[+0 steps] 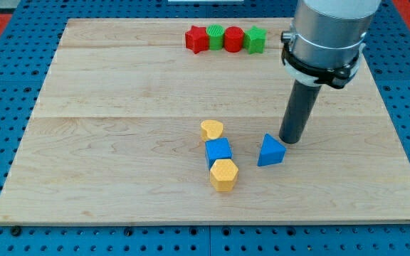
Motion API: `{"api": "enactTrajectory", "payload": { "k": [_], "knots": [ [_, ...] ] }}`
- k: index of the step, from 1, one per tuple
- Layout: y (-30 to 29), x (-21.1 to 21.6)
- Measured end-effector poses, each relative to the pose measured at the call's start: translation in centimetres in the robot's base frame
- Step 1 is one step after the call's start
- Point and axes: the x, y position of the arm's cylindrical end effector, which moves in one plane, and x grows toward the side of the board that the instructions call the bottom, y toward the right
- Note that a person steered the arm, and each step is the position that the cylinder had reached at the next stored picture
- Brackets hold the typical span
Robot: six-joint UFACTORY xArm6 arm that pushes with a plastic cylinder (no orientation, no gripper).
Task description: Nudge the green star down a bit
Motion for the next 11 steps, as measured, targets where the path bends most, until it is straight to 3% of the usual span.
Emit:
{"api": "enactTrajectory", "payload": {
  "k": [2, 3, 4, 5, 7, 8, 9, 10, 11],
  "knots": [
    [-4.4, 2.1],
    [-2.2, 1.2],
    [5.9, -1.4],
    [14.0, -5.0],
    [16.5, -20.7],
    [15.2, -26.6],
    [7.6, -27.9],
    [0.8, -26.1],
    [-1.0, -21.3]
  ]
}}
